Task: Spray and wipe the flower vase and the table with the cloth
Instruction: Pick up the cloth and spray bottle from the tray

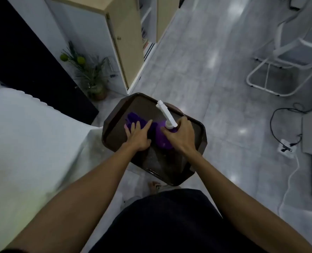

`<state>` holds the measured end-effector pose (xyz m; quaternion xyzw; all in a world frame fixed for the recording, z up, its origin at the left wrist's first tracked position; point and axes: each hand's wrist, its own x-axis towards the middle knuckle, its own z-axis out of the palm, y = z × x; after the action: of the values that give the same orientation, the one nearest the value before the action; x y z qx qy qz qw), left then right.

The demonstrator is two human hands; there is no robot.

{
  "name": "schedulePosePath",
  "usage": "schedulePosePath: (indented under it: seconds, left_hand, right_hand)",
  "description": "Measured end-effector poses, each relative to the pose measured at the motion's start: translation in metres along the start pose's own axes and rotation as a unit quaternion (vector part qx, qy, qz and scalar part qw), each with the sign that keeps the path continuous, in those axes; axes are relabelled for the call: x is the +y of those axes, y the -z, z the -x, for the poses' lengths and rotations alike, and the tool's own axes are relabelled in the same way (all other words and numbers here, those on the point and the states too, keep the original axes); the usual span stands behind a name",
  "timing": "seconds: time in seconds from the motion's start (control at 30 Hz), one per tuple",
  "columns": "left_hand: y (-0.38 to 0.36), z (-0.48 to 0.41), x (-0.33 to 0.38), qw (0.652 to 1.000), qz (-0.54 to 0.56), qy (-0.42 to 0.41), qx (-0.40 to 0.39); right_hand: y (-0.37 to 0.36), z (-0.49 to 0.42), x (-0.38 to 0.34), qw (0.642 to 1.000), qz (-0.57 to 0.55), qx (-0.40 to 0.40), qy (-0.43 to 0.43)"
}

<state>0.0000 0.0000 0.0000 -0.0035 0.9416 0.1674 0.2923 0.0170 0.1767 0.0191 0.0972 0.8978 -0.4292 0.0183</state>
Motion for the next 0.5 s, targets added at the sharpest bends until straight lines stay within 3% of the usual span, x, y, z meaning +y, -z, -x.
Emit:
schedulePosePath:
  seconds: [0.1,0.3,0.5]
  left_hand:
    - [-0.006,-0.001,0.002,0.999,0.027,0.022,-0.022]
    - [-0.015,-0.002,-0.009,0.997,0.034,0.013,0.065]
    - [-0.004,0.006,-0.034,0.961,0.235,0.053,0.138]
  right_hand:
    - [0.000,-0.007,-0.006,0.999,0.025,0.008,0.039]
    - [-0.006,-0.015,-0.028,0.992,-0.103,-0.059,0.052]
    - [-0.011,-0.009,-0.051,0.985,-0.136,-0.102,0.040]
